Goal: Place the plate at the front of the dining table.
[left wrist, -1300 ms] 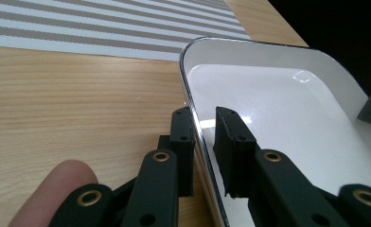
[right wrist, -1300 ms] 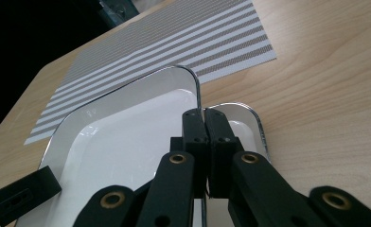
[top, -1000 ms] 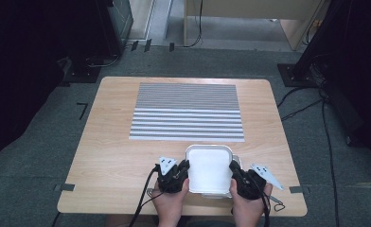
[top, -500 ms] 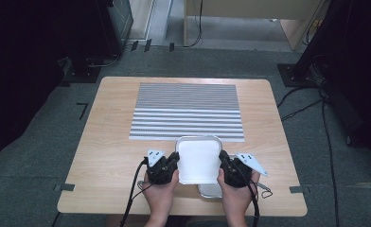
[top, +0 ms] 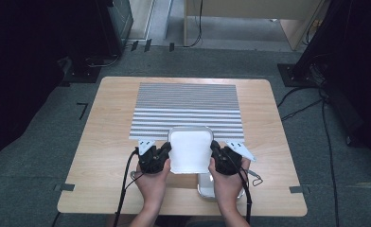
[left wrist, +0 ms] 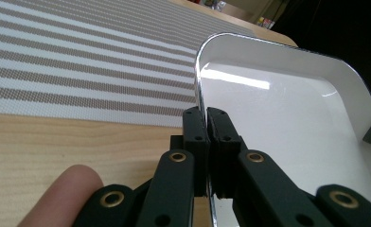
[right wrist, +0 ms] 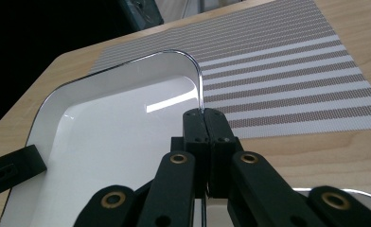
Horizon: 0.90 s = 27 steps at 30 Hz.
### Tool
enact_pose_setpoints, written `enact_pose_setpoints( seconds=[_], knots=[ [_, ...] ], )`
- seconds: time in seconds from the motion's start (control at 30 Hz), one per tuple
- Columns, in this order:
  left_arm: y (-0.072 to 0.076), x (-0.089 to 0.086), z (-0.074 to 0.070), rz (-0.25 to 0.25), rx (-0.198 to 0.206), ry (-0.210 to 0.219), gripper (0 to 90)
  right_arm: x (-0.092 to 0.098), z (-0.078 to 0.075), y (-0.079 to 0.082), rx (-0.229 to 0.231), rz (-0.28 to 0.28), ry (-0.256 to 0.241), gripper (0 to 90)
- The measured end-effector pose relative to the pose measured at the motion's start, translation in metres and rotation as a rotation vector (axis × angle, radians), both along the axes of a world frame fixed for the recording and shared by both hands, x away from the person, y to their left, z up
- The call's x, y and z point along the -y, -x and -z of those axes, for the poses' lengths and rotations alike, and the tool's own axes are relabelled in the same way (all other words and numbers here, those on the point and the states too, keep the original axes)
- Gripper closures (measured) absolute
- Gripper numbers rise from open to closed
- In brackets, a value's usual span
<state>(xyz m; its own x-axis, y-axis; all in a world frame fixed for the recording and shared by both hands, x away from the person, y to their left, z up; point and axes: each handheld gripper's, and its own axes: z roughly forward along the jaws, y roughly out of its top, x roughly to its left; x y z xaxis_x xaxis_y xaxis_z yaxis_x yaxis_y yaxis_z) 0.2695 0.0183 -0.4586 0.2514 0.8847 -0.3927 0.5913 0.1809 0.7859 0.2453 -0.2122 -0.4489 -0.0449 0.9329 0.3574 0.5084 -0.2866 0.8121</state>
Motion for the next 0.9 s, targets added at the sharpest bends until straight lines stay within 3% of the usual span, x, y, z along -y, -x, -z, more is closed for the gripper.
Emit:
enact_pose_setpoints(
  seconds=[0.4, 0.7, 0.9],
  knots=[
    [-0.028, -0.009, -0.006, -0.002, 0.011, 0.014, 88.7, -0.009, -0.011, -0.029, 0.011, -0.018, 0.027, 90.0],
    [-0.053, -0.013, -0.006, -0.019, -0.007, 0.005, 89.1, -0.011, -0.01, -0.059, -0.024, -0.045, 0.012, 90.0],
    [-0.07, -0.013, -0.004, -0.029, -0.023, 0.01, 89.4, -0.011, -0.007, -0.075, -0.015, -0.059, 0.02, 90.0]
  ],
)
